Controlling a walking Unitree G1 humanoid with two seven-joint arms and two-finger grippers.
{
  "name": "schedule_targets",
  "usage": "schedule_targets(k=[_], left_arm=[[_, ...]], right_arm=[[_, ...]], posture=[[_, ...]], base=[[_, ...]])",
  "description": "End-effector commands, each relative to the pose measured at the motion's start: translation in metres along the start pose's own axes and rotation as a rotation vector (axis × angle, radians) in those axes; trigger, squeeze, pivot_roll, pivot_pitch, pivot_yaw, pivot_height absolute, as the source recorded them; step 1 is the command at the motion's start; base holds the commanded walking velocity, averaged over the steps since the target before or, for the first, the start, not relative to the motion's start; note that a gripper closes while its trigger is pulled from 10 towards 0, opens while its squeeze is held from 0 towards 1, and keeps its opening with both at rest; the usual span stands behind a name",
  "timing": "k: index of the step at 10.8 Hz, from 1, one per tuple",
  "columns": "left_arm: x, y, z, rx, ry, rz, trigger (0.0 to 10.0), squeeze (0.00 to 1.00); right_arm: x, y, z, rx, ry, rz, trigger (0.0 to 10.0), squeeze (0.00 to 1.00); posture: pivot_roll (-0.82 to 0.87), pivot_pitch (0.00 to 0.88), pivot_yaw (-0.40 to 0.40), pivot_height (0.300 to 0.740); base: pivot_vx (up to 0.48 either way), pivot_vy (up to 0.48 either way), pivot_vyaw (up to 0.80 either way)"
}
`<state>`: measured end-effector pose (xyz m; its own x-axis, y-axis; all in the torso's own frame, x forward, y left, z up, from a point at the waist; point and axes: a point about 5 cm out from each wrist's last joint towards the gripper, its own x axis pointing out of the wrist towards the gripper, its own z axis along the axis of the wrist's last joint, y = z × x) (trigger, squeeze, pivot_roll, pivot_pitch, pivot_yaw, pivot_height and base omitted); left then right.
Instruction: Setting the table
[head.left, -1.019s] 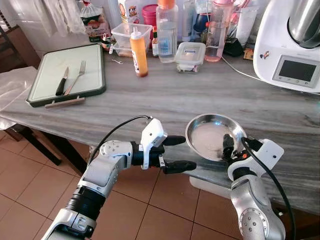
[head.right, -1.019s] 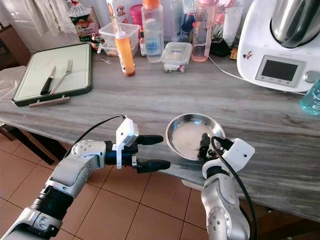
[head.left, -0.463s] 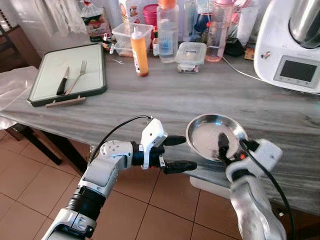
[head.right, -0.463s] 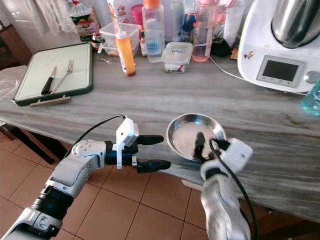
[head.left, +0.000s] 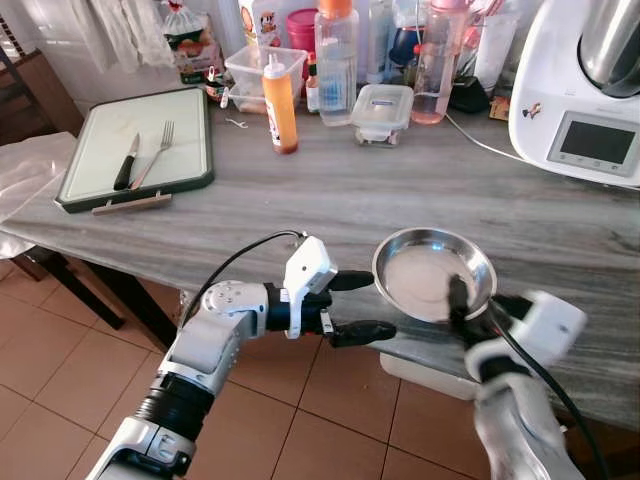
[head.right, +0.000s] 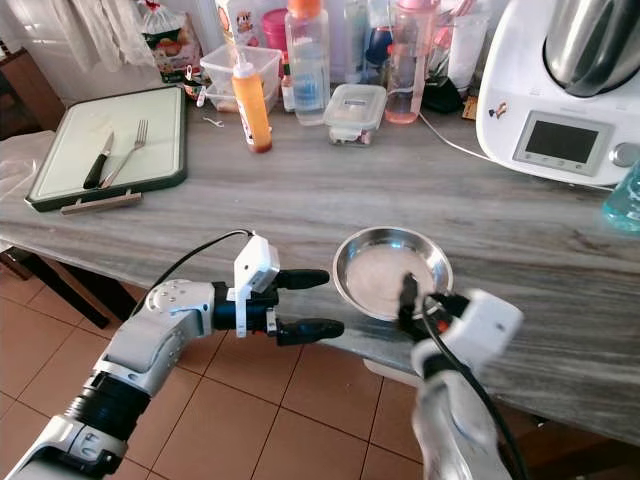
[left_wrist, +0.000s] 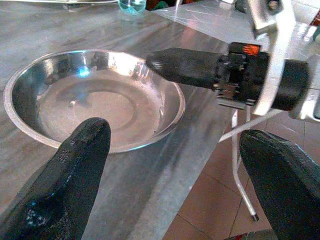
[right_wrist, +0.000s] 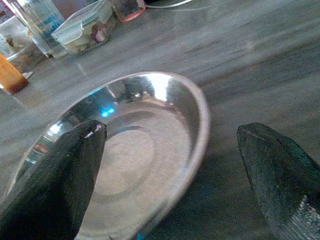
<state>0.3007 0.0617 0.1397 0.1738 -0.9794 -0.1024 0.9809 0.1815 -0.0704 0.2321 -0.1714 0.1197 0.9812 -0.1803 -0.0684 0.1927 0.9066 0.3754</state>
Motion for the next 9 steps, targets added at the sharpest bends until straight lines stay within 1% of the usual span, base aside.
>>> schedule_targets(k=[1, 2, 3, 4, 5, 6, 7, 8, 9], left_arm=[[-0.001, 0.002, 0.003, 0.013, -0.004, 0.015, 10.0, 0.0], [-0.001, 0.002, 0.003, 0.012, -0.006, 0.018, 10.0, 0.0], [-0.001, 0.002, 0.003, 0.014, -0.012, 0.029, 10.0, 0.0], [-0.002, 0.007, 0.006, 0.027, -0.045, 0.106, 10.0, 0.0], [-0.002, 0.012, 0.007, 0.043, -0.079, 0.185, 10.0, 0.0], [-0.002, 0.015, 0.008, 0.02, -0.123, 0.269, 10.0, 0.0], [-0.005, 0.019, 0.007, 0.031, -0.162, 0.399, 10.0, 0.0], [-0.01, 0.021, 0.006, 0.047, -0.184, 0.489, 10.0, 0.0], [-0.022, 0.026, 0.004, 0.117, -0.192, 0.63, 10.0, 0.0]], right_arm=[[-0.006, -0.004, 0.007, -0.014, -0.027, -0.015, 10.0, 1.0], [-0.013, -0.01, 0.012, -0.04, -0.056, -0.031, 10.0, 1.0], [-0.019, -0.013, 0.017, -0.098, -0.094, -0.029, 10.0, 1.0], [-0.026, -0.014, 0.029, -0.176, -0.16, -0.035, 10.0, 1.0], [-0.028, -0.015, 0.034, -0.311, -0.18, -0.047, 10.0, 1.0], [-0.033, -0.016, 0.037, -0.411, -0.203, -0.037, 10.0, 1.0], [-0.039, -0.02, 0.035, -0.475, -0.205, -0.051, 10.0, 1.0], [-0.041, -0.023, 0.035, -0.503, -0.209, -0.062, 10.0, 1.0], [-0.041, -0.023, 0.035, -0.515, -0.211, -0.066, 10.0, 1.0]], posture=[[-0.05, 0.074, 0.076, 0.74], [-0.05, 0.074, 0.076, 0.74], [-0.05, 0.073, 0.076, 0.74], [-0.05, 0.074, 0.079, 0.74], [-0.05, 0.075, 0.077, 0.74], [-0.05, 0.075, 0.074, 0.74], [-0.04, 0.072, 0.065, 0.74], [-0.04, 0.069, 0.058, 0.74], [-0.03, 0.067, 0.05, 0.74]], base=[[0.0, 0.0, 0.0], [0.0, 0.0, 0.0], [0.0, 0.0, 0.0], [0.0, 0.0, 0.0], [0.0, 0.0, 0.0], [0.0, 0.0, 0.0], [0.0, 0.0, 0.0], [0.0, 0.0, 0.0], [0.0, 0.0, 0.0]])
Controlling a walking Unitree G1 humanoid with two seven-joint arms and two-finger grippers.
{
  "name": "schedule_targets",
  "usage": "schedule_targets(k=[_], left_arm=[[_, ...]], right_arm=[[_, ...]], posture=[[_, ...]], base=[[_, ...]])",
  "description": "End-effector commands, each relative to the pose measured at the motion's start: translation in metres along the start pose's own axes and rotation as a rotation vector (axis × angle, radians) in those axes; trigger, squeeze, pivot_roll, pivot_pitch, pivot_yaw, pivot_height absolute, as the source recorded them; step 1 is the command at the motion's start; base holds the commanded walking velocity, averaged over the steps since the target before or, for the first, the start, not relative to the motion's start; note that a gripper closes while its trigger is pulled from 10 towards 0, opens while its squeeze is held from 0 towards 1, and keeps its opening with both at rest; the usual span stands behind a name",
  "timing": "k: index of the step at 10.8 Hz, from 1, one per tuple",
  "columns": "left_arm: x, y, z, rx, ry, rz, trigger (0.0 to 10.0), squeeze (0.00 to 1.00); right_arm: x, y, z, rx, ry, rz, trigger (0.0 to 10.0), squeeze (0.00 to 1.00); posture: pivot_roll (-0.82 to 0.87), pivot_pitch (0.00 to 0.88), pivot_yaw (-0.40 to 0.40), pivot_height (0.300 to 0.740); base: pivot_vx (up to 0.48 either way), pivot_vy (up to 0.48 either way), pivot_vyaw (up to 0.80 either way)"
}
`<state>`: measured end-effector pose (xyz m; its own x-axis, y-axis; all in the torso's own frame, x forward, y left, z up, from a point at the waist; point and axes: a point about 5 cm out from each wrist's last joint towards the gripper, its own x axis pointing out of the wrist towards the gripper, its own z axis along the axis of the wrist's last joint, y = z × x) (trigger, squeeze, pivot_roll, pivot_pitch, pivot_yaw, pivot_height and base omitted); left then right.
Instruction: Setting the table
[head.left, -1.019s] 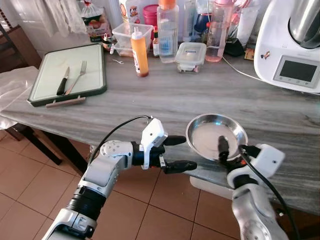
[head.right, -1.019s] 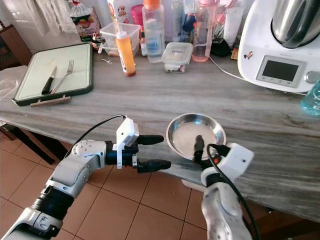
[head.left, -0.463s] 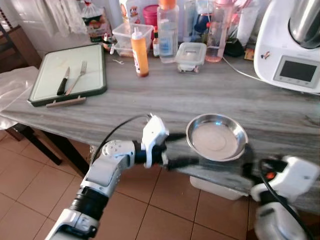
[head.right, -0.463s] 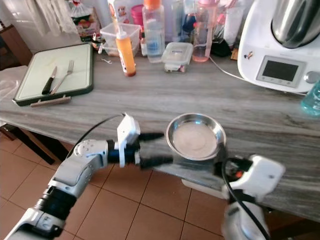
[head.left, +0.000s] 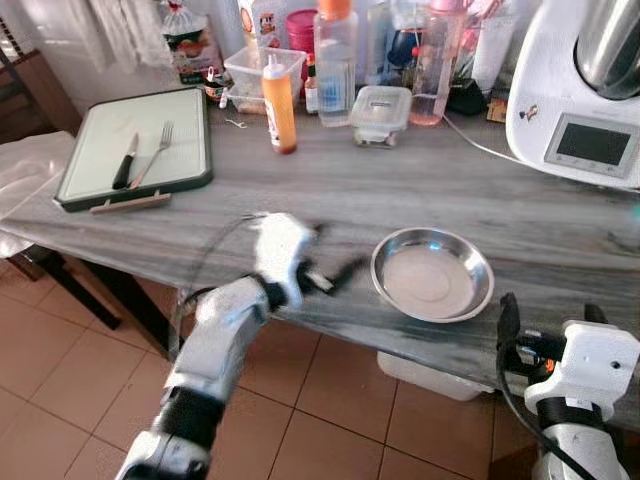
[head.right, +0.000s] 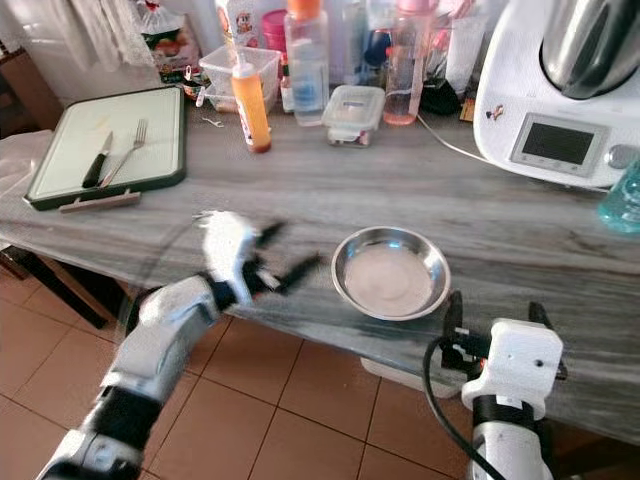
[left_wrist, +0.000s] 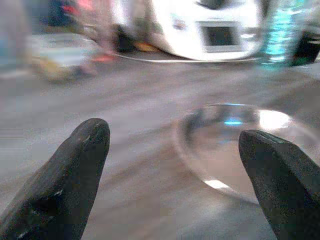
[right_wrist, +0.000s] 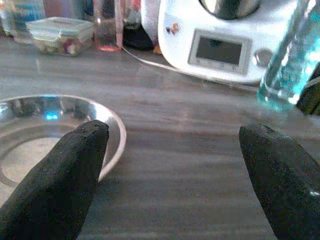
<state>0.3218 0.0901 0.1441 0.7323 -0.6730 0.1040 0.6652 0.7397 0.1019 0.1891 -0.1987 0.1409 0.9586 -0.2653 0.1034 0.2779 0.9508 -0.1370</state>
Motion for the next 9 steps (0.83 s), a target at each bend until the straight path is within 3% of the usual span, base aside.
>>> schedule_targets(k=[1, 2, 3, 5, 7, 8, 9], left_arm=[[-0.011, 0.015, 0.0, 0.083, -0.015, 0.112, 10.0, 0.0], [-0.029, 0.03, -0.01, 0.107, 0.032, 0.257, 10.0, 0.0], [-0.036, 0.033, -0.014, 0.125, 0.049, 0.305, 10.0, 0.0], [-0.077, 0.045, -0.02, 0.211, 0.085, 0.52, 10.0, 0.0], [-0.099, 0.054, -0.019, 0.274, 0.096, 0.609, 10.0, 0.0], [-0.117, 0.053, -0.016, 0.33, 0.122, 0.669, 10.0, 0.0], [-0.121, 0.048, -0.018, 0.344, 0.14, 0.67, 10.0, 0.0]], right_arm=[[0.002, 0.002, 0.007, -0.015, -0.037, 0.019, 10.0, 1.0], [0.007, 0.007, 0.008, -0.019, -0.044, 0.056, 10.0, 1.0], [0.009, 0.009, 0.008, -0.022, -0.048, 0.073, 10.0, 1.0], [0.023, 0.019, 0.01, -0.029, -0.068, 0.162, 10.0, 1.0], [0.03, 0.023, 0.009, -0.027, -0.072, 0.187, 10.0, 1.0], [0.032, 0.029, 0.005, -0.022, -0.068, 0.199, 10.0, 1.0], [0.03, 0.031, 0.001, -0.019, -0.058, 0.195, 10.0, 1.0]], posture=[[-0.02, 0.063, 0.031, 0.74], [0.0, 0.062, 0.009, 0.74], [0.01, 0.061, -0.002, 0.74], [0.11, 0.064, -0.067, 0.74], [0.15, 0.064, -0.082, 0.74], [0.18, 0.063, -0.077, 0.74], [0.18, 0.063, -0.065, 0.74]], base=[[0.0, 0.0, 0.0], [0.0, 0.0, 0.0], [0.0, 0.0, 0.0], [0.0, 0.0, 0.0], [0.0, 0.0, 0.0], [0.0, 0.0, 0.0], [0.0, 0.0, 0.0]])
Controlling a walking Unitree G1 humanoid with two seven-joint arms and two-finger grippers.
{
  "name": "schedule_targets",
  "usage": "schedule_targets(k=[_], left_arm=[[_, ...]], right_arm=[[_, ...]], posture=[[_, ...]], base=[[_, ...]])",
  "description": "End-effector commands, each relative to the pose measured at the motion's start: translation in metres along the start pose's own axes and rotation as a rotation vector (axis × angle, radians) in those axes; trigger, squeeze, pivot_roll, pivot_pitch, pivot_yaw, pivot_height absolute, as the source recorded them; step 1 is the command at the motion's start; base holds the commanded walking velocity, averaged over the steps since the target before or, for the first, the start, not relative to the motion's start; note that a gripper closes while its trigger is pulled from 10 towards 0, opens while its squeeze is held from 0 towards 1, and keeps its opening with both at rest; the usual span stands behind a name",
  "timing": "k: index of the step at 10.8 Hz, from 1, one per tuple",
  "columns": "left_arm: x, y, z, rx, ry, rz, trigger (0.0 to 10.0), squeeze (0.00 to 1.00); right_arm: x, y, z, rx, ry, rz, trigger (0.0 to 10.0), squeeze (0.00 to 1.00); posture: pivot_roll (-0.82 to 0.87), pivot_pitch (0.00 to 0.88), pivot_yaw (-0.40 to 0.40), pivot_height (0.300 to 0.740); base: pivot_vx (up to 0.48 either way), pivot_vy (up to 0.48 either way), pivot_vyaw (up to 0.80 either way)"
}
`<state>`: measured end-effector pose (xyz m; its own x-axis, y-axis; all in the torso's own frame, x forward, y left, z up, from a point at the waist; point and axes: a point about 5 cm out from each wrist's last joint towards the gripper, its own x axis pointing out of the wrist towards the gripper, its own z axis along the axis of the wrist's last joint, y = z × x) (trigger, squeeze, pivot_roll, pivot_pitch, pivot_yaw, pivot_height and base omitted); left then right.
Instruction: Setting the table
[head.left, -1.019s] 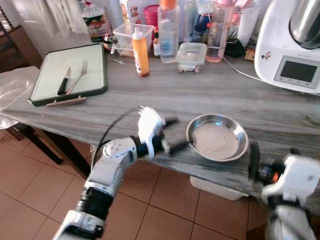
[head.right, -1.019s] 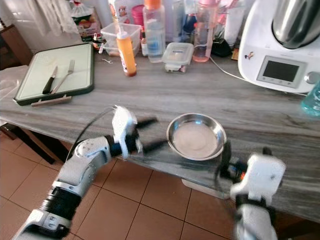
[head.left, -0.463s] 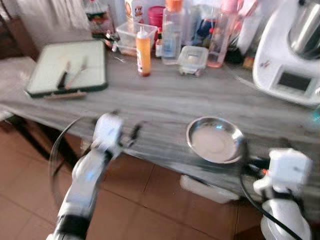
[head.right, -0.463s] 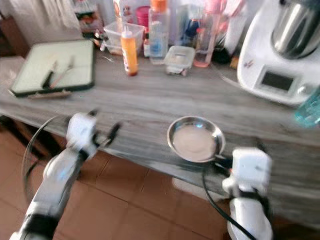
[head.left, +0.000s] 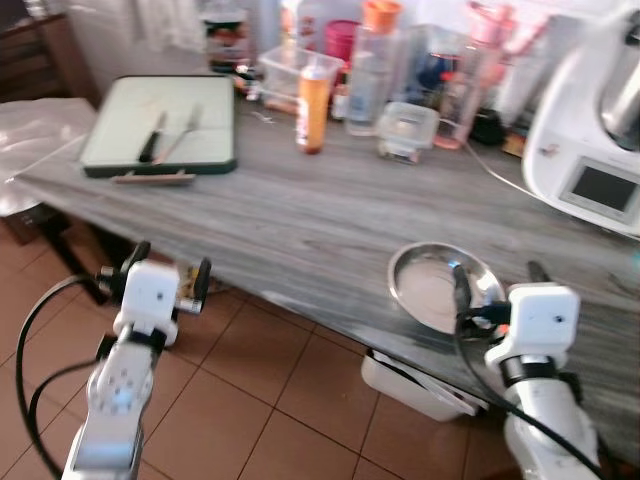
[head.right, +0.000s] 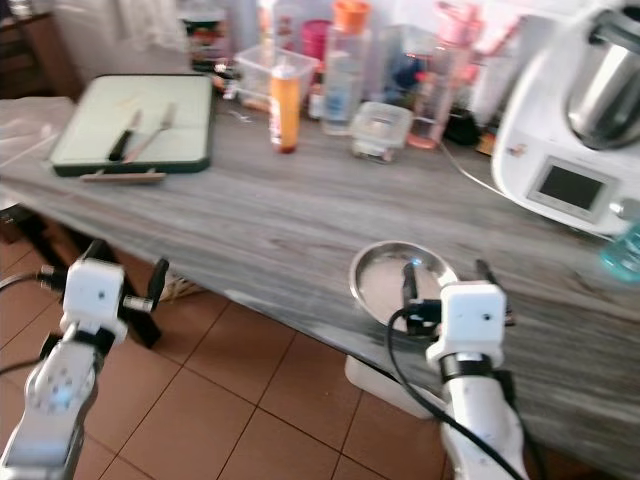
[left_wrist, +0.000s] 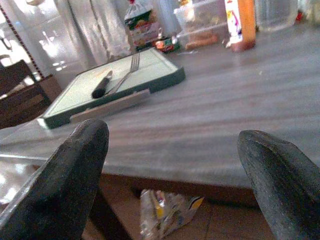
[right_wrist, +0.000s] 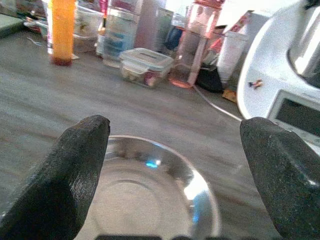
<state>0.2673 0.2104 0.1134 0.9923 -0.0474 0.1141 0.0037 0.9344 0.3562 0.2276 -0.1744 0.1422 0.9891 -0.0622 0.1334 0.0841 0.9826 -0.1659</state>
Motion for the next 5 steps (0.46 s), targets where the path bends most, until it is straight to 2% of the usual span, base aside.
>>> schedule_targets(k=[1, 3, 4, 5], left_arm=[[0.0, -0.001, 0.004, 0.033, -0.009, 0.002, 10.0, 0.0], [-0.004, 0.001, 0.003, 0.066, 0.001, 0.007, 10.0, 0.0], [-0.012, -0.003, -0.007, 0.088, 0.034, -0.042, 10.0, 0.0], [-0.014, -0.006, -0.014, 0.079, 0.061, -0.055, 10.0, 0.0]], right_arm=[[-0.002, -0.003, -0.004, -0.006, 0.011, -0.021, 10.0, 1.0], [-0.007, -0.005, -0.015, 0.008, 0.04, -0.059, 10.0, 1.0], [-0.011, -0.009, -0.024, 0.026, 0.067, -0.105, 10.0, 0.94], [-0.01, -0.008, -0.026, 0.033, 0.071, -0.123, 10.0, 0.55]], posture=[[0.19, 0.061, -0.055, 0.74], [0.22, 0.033, -0.026, 0.74], [0.22, 0.025, -0.017, 0.74], [0.21, 0.024, -0.004, 0.74]], base=[[0.0, 0.0, 0.0], [0.0, 0.0, 0.0], [0.0, 0.0, 0.0], [0.0, 0.0, 0.0]])
